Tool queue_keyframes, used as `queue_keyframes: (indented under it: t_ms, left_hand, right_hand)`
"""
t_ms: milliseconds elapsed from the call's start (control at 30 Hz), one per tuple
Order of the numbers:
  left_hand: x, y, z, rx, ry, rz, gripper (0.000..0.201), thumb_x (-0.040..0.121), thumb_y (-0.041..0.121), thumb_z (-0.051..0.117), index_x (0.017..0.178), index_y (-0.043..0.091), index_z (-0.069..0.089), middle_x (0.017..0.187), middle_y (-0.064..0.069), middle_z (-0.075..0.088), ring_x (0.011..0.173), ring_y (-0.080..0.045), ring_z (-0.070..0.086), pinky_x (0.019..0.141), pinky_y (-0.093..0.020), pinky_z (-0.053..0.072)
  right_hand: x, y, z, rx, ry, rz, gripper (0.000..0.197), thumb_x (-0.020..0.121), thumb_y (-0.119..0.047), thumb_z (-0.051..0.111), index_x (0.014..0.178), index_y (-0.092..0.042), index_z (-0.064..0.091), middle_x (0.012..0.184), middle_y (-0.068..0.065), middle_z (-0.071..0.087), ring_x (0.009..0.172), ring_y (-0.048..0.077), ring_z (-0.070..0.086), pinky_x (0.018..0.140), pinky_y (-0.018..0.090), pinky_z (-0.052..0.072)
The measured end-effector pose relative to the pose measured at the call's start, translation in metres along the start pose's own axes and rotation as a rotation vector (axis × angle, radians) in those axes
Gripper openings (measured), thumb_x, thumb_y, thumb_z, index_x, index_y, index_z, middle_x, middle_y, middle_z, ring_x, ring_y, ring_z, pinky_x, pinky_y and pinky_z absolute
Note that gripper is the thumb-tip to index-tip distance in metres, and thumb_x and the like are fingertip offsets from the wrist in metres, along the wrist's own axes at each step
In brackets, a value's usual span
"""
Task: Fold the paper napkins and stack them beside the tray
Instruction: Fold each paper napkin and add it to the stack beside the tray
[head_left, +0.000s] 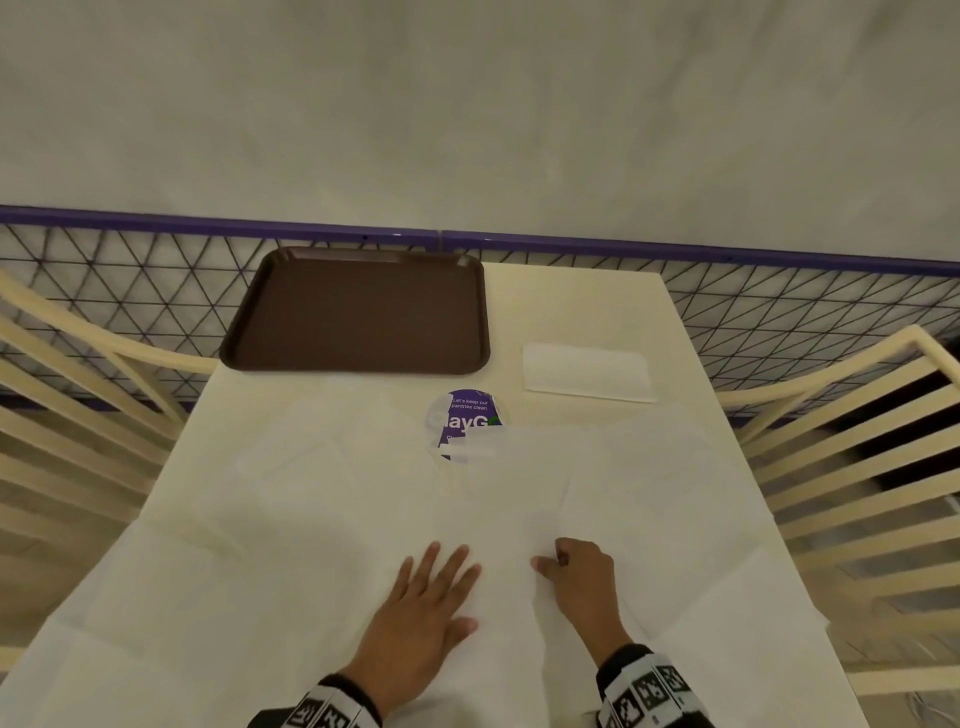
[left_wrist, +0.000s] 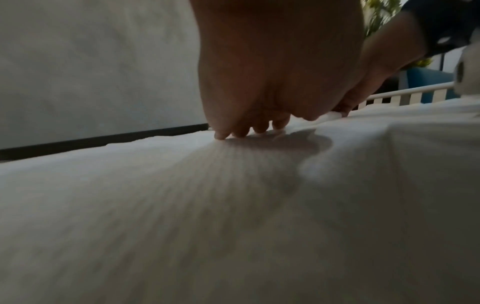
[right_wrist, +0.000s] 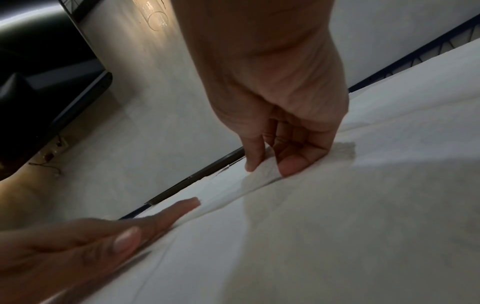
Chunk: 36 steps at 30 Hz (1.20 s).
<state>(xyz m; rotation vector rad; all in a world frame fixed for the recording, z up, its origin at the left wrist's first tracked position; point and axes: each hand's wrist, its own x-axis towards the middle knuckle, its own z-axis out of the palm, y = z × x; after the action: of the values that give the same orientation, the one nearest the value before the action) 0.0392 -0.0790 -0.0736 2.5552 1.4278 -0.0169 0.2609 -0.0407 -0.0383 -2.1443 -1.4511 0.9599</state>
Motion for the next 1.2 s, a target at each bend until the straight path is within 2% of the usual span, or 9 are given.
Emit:
queue_keyframes:
  t_ms: [67, 200, 367, 600, 700, 800, 833, 967, 1200]
  left_hand:
    - [-0.002, -0.002, 0.005, 0.013, -0.010, -0.007, 0.054, 0.098, 0.052, 0.015, 0.144, 0.027, 0.029, 0.154, 0.004, 0.026, 0.142, -0.023, 0.005, 0.111, -0.037, 0.006]
    - [0.000, -0.003, 0.012, 0.031, 0.030, -0.007, 0.053, 0.098, 0.051, 0.014, 0.144, 0.028, 0.030, 0.153, 0.006, 0.027, 0.143, -0.024, 0.004, 0.111, -0.039, 0.007]
    - [-0.001, -0.005, 0.009, 0.062, 0.030, -0.027, 0.053, 0.099, 0.047, 0.011, 0.146, 0.028, 0.025, 0.156, 0.005, 0.018, 0.141, -0.022, 0.009, 0.111, -0.035, 0.006]
    - [-0.032, -0.047, 0.000, 0.073, 0.022, -0.136, 0.056, 0.100, 0.045, 0.006, 0.145, 0.019, 0.025, 0.158, 0.002, 0.003, 0.145, -0.015, -0.005, 0.113, -0.027, 0.000]
    - [-0.027, -0.055, -0.013, 0.102, 0.091, -0.112, 0.069, 0.101, 0.042, 0.004, 0.109, 0.013, 0.066, 0.129, -0.005, 0.059, 0.126, -0.021, 0.050, 0.112, -0.027, 0.008]
    - [0.011, -0.058, -0.038, 0.053, 0.255, -0.105, 0.052, 0.097, 0.042, 0.033, 0.076, 0.018, 0.074, 0.091, -0.002, 0.074, 0.088, -0.023, 0.070, 0.094, -0.030, 0.038]
    - [0.025, -0.059, -0.048, -0.015, 0.225, -0.085, 0.027, 0.084, 0.040, 0.058, 0.083, 0.018, 0.073, 0.095, -0.002, 0.073, 0.090, -0.024, 0.069, 0.089, -0.030, 0.045]
    - [0.074, -0.047, -0.076, -0.004, -0.161, -0.003, 0.092, 0.060, 0.032, 0.083, 0.140, 0.026, 0.037, 0.144, 0.005, 0.039, 0.130, -0.021, 0.040, 0.101, -0.035, 0.038]
    - [0.096, -0.037, -0.086, 0.139, -0.332, -0.080, 0.071, 0.066, 0.039, 0.078, 0.123, 0.021, 0.040, 0.123, 0.001, 0.049, 0.114, -0.020, 0.040, 0.092, -0.033, 0.030]
  right_hand:
    - [-0.006, -0.004, -0.004, -0.053, 0.045, -0.080, 0.012, 0.084, -0.022, 0.065, 0.080, -0.014, 0.057, 0.071, -0.003, 0.049, 0.069, 0.014, 0.046, 0.061, 0.021, 0.036]
    - [-0.028, -0.007, 0.008, -0.270, 0.307, -0.524, 0.032, 0.086, -0.023, 0.048, 0.118, -0.018, 0.051, 0.111, 0.001, 0.060, 0.107, 0.015, 0.042, 0.094, 0.024, 0.033]
    - [-0.045, 0.005, 0.048, -0.650, -0.149, -0.708, 0.057, 0.098, -0.050, 0.012, 0.147, -0.022, 0.020, 0.148, -0.011, 0.029, 0.134, 0.007, 0.034, 0.109, 0.024, 0.022]
    - [-0.031, 0.058, 0.021, -0.705, -0.100, -0.665, 0.060, 0.097, -0.050, 0.006, 0.148, -0.019, 0.002, 0.157, -0.004, -0.006, 0.144, 0.009, -0.006, 0.113, 0.030, -0.001]
    - [-0.032, 0.063, 0.019, -0.724, -0.047, -0.646, 0.060, 0.097, -0.050, 0.007, 0.148, -0.019, 0.001, 0.157, -0.004, -0.007, 0.144, 0.009, -0.006, 0.114, 0.031, -0.003]
    - [-0.033, 0.062, 0.020, -0.750, -0.020, -0.634, 0.060, 0.097, -0.050, 0.007, 0.148, -0.018, 0.000, 0.157, -0.003, -0.007, 0.144, 0.010, -0.007, 0.114, 0.031, -0.004]
    - [-0.033, 0.062, 0.020, -0.755, -0.015, -0.633, 0.060, 0.097, -0.049, 0.006, 0.148, -0.018, 0.000, 0.157, -0.002, -0.008, 0.144, 0.010, -0.007, 0.114, 0.031, -0.005]
    - [-0.029, 0.064, 0.022, -0.759, 0.031, -0.651, 0.058, 0.098, -0.046, 0.004, 0.148, -0.017, -0.001, 0.158, -0.002, -0.008, 0.144, 0.010, -0.007, 0.114, 0.032, -0.005]
    - [-0.029, 0.068, 0.027, -0.753, 0.079, -0.650, 0.055, 0.098, -0.044, 0.005, 0.148, -0.020, 0.000, 0.158, -0.004, -0.006, 0.144, 0.010, -0.006, 0.114, 0.032, -0.005]
